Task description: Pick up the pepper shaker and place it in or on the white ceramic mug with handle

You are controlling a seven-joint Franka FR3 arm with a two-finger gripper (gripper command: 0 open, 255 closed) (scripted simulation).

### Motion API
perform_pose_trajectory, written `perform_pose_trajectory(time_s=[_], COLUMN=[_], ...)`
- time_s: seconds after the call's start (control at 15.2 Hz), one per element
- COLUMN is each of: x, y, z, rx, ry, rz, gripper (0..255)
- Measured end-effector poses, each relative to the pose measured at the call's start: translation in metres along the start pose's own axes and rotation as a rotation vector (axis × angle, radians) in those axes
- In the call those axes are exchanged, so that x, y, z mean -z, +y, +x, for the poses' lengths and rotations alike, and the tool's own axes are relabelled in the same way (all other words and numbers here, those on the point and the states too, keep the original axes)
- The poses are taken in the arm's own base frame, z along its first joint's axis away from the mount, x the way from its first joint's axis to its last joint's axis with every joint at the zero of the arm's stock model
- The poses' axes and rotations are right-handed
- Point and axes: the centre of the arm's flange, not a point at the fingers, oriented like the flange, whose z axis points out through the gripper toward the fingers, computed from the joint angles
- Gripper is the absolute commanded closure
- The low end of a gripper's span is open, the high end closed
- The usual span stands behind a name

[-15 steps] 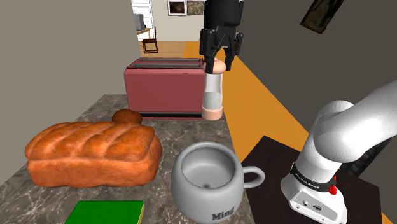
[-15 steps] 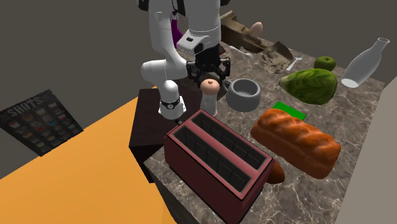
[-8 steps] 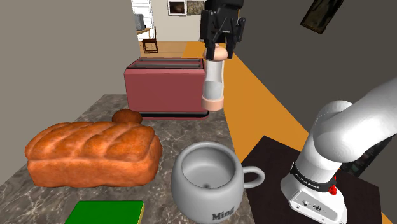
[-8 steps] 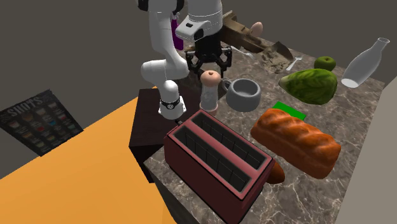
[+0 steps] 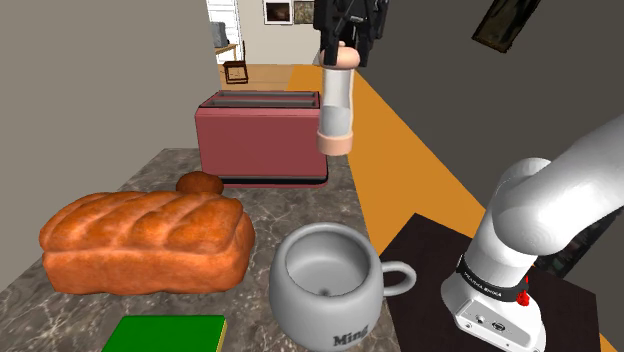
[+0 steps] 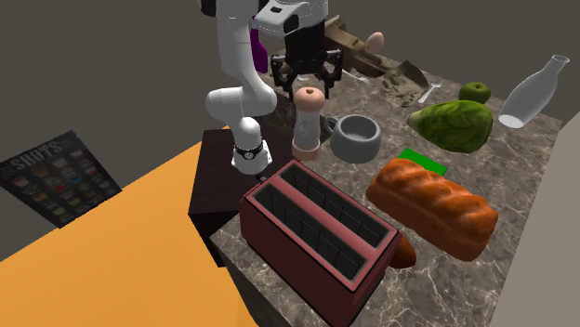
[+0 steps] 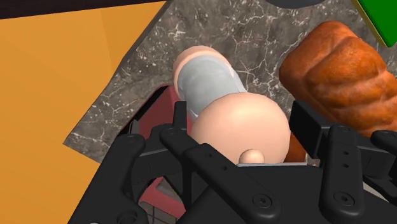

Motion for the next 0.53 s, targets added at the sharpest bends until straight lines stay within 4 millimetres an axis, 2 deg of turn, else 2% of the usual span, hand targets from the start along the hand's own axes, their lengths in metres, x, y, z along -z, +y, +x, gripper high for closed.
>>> perform_pose_trajectory(time_s=[0.26,0.53], x=[0.021,0.030], y=[-0.002,-0.028], z=[-0.002,-0.030], rx=[0.000,0.000], ry=[0.000,0.000], rz=[0.000,0.000], gripper=[255,255])
